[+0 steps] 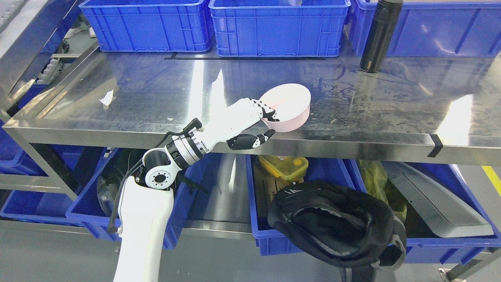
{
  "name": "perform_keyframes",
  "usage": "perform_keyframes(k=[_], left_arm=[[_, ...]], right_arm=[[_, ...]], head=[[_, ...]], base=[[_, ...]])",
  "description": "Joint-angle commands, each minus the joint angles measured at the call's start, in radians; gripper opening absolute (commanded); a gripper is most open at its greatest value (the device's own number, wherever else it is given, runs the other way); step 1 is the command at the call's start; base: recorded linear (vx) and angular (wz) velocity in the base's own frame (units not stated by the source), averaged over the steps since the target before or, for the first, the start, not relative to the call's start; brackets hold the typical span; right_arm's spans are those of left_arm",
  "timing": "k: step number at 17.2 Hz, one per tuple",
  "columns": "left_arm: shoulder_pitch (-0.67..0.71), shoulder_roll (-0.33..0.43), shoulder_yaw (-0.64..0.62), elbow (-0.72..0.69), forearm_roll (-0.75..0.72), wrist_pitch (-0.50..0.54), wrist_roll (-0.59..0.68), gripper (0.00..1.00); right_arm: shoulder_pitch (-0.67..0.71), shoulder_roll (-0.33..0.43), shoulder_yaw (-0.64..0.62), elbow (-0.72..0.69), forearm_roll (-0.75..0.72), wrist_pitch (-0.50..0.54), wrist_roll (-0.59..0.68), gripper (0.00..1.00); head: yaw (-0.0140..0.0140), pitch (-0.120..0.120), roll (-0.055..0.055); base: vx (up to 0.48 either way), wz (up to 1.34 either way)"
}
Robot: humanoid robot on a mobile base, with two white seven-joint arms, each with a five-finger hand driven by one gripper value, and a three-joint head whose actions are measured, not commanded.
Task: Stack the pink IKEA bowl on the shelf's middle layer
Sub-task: 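Lift the pink bowl off the shelf with the left hand, then hold the pink bowl raised in the left hand while driving to the other shelf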
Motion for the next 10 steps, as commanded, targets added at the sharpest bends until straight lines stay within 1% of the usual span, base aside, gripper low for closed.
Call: perform_keyframes(k=[1, 5, 7, 10], left_arm=[[0.039, 0.017, 0.040, -0.047, 0.022, -0.001, -0.004, 0.01], [0.040, 0.017, 0.024, -0.047, 0.025, -0.001, -0.002, 0.01], [0.057, 0.017, 0.022, -0.047, 0.025, -0.001, -0.002, 0.01], [0.066, 0.017, 0.020, -0.045, 0.025, -0.001, -0.002, 0.01]], right_arm=[[0.015, -0.017, 0.000, -0.017, 0.000, 0.000, 0.000, 1.00], [0.015, -0.017, 0.001, -0.017, 0.000, 0.000, 0.000, 1.00], [0.015, -0.017, 0.000, -0.017, 0.000, 0.000, 0.000, 1.00], [0.015, -0.017, 0.000, -0.017, 0.000, 0.000, 0.000, 1.00]], head=[[0.0000, 0.000, 0.000], [0.0000, 0.000, 0.000], [0.0000, 0.000, 0.000], [0.0000, 0.000, 0.000]], base=[[0.013, 0.13], [0.008, 0.38], [0.014, 0.77], [0.015, 1.08]])
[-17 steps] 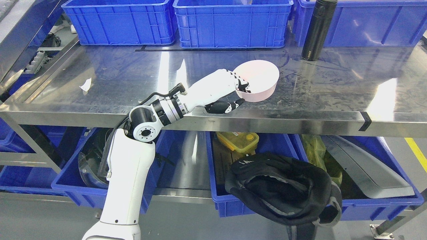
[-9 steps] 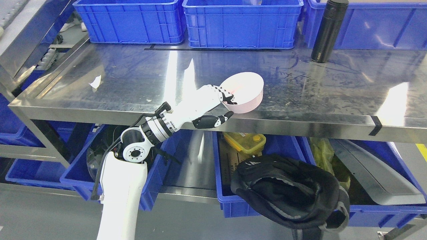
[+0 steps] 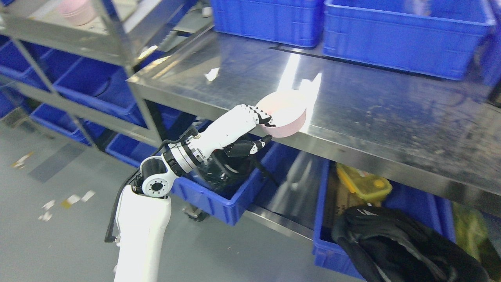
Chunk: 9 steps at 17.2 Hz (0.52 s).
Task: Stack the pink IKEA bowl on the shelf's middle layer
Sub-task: 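Hold the pink bowl raised in the left hand while driving to the other shelf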
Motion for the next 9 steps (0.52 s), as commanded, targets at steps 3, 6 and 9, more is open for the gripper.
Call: perform_keyframes(k=[3, 6, 9], left_arm=[[0.023, 0.017, 0.014, -0.017, 0.004, 0.000, 0.000, 0.01], [0.023, 0.017, -0.010, -0.017, 0.004, 0.000, 0.000, 0.01], [0.023, 0.017, -0.015, -0.017, 0.004, 0.000, 0.000, 0.01]], right_arm=[[0.015, -0.017, 0.000, -0.017, 0.000, 0.000, 0.001, 1.00], [0.015, -0.017, 0.000, -0.017, 0.001, 0.000, 0.001, 1.00], [0.015, -0.017, 0.000, -0.017, 0.000, 0.000, 0.001, 1.00]], head=[[0.0000, 0.000, 0.000], [0.0000, 0.000, 0.000], [0.0000, 0.000, 0.000]], base=[[0.009, 1.37], [0.006, 1.55], [0.056, 1.61]])
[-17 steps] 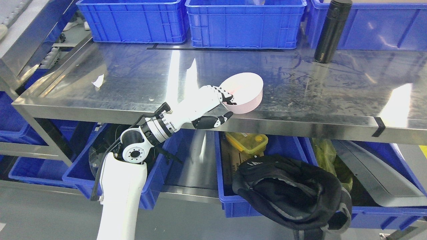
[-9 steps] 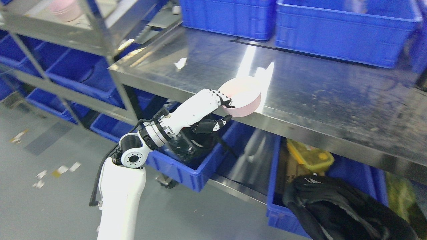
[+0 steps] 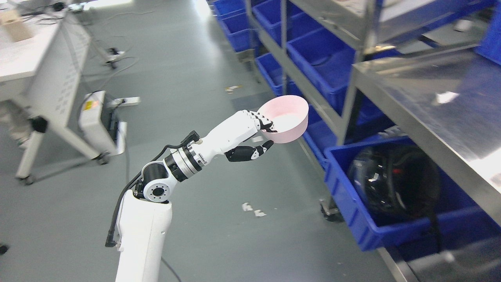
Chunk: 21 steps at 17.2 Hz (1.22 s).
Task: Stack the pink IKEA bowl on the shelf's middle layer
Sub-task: 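Hold the pink bowl raised in the left hand while driving to the other shelf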
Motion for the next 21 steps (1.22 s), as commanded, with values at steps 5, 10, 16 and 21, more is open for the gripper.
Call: perform_keyframes(k=[5, 10, 16, 21], left_arm=[[0.004, 0.017, -0.007, -0.007, 0.001, 0.000, 0.002, 0.01], [0.006, 0.017, -0.004, -0.007, 0.001, 0.000, 0.002, 0.01], [0.009, 0.017, -0.001, -0.005, 0.001, 0.000, 0.003, 0.01], [0.009, 0.017, -0.007, 0.001, -0.001, 0.000, 0.003, 0.01]], right_arm=[[0.015, -0.017, 0.000, -0.017, 0.000, 0.000, 0.007, 1.00], [0.015, -0.017, 0.000, -0.017, 0.000, 0.000, 0.007, 1.00], [0.015, -0.017, 0.000, -0.017, 0.000, 0.000, 0.007, 1.00], [0.015, -0.017, 0.000, -0.017, 0.001, 0.000, 0.007, 1.00]], head=[[0.0000, 0.000, 0.000], [0.0000, 0.000, 0.000], [0.0000, 0.000, 0.000], [0.0000, 0.000, 0.000]], base=[[0.059, 1.20], [0.195, 0.54], [0.354, 0.09], [0.391, -0.21]])
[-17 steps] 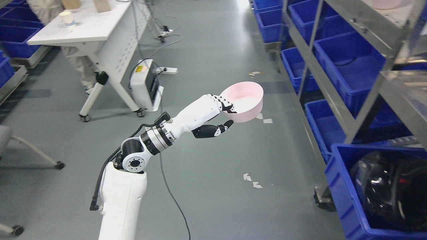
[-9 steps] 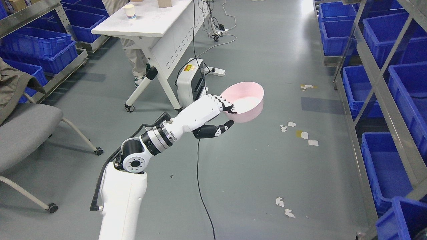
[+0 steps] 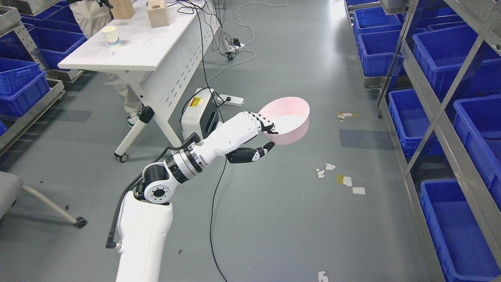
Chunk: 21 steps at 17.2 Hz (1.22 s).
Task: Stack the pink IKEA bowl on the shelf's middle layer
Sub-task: 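Hold the pink bowl raised in the left hand while driving to the other shelf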
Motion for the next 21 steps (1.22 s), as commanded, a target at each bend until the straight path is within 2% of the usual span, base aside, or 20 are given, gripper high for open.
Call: perform_keyframes(k=[1, 21], left_arm=[[0.001, 0.018, -0.002, 0.005, -0.001, 0.000, 0.001, 0.01], [-0.001, 0.018, 0.001, 0.033, 0.002, 0.000, 0.011, 0.03]], right_arm=[[0.015, -0.017, 0.000, -0.017, 0.000, 0.000, 0.000, 1.00], [0.015, -0.017, 0.000, -0.017, 0.000, 0.000, 0.000, 1.00]], head=[[0.0000, 0.000, 0.000], [0.0000, 0.000, 0.000]], base=[[0.368, -0.10], [0.361, 0.05]])
